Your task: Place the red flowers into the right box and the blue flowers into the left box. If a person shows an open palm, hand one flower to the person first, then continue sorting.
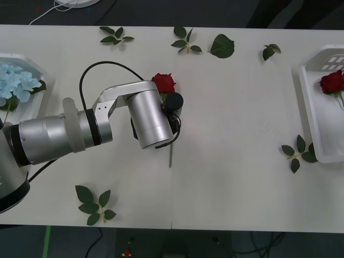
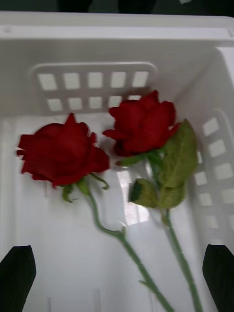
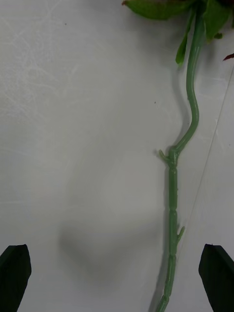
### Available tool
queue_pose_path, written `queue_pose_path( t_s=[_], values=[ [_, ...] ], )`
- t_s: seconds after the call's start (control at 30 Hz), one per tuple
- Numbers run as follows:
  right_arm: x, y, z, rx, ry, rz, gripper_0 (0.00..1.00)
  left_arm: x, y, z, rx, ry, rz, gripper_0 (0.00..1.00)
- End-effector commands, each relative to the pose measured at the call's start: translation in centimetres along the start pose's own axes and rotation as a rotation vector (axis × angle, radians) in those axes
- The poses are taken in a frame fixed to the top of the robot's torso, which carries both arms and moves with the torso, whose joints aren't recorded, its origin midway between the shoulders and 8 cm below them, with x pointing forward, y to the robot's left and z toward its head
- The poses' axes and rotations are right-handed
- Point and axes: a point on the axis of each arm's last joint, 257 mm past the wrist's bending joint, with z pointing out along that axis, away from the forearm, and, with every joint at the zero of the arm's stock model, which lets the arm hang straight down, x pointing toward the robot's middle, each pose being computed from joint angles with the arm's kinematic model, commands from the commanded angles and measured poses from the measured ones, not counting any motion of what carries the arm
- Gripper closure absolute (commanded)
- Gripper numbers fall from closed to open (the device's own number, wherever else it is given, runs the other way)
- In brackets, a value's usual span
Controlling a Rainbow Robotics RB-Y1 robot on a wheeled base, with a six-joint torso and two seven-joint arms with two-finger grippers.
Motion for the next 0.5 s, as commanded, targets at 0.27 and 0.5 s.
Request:
queue_pose_path(
  t_s=[0.27,0.5],
  values=[
    [-2.7,14.3,-7.2,-0.358,0.077,-0.014,0.00,2.5,-5.0,-0.1,0.080,0.011,0.102,0.00],
    [-2.0,21.3,-13.3,-0.636,0.112,-0.144,0.00,4.6,-5.1,0.6,0.087,0.037,0.129,0.00]
  ],
)
